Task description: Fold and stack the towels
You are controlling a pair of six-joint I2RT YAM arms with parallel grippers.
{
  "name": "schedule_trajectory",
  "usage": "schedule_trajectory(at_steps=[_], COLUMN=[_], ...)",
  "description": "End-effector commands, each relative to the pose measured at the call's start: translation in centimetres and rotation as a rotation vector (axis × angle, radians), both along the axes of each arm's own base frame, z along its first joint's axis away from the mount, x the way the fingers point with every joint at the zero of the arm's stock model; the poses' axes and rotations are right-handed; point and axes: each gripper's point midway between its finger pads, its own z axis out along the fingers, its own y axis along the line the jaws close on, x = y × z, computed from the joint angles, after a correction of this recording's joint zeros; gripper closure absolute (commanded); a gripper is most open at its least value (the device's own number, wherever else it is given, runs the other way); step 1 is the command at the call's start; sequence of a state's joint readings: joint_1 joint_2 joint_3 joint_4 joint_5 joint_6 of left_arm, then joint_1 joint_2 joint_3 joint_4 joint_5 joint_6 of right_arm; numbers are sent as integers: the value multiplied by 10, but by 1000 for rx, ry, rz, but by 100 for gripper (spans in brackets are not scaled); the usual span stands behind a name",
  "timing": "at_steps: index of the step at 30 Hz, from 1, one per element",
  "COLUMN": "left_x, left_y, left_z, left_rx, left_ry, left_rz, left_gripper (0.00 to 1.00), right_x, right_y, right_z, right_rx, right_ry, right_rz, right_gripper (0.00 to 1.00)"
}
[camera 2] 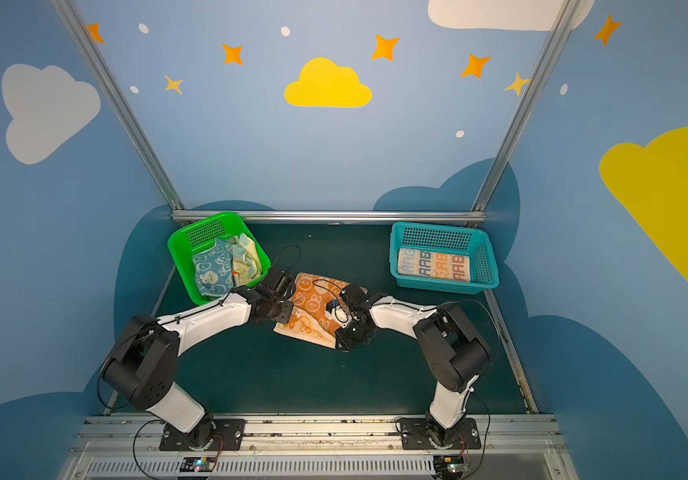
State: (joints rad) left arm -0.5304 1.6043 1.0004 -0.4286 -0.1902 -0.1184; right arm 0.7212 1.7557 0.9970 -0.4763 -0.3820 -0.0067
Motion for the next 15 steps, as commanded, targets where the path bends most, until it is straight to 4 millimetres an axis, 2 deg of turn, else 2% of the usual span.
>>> schedule_trajectory(at_steps=[1,8,12,15], left_x=[-4,-12,-14,-12], left_y=[7,15,17,16], left_z=[23,61,63,59], left_rx=[-28,-114,-130,-128], left_ry=[-44,-156,-168,-155], left_rz=[67,117,132,134], left_gripper=[30,20,19,19], right_x=[-10,-15,-22,-17], right_y=[-4,-3,1,-1], right_z=[1,8,11,13], right_rx=[-4,26,41,27], right_ry=[6,-11,-20,-47], right_rz=[14,28,44,13], right_gripper=[67,63,63,63])
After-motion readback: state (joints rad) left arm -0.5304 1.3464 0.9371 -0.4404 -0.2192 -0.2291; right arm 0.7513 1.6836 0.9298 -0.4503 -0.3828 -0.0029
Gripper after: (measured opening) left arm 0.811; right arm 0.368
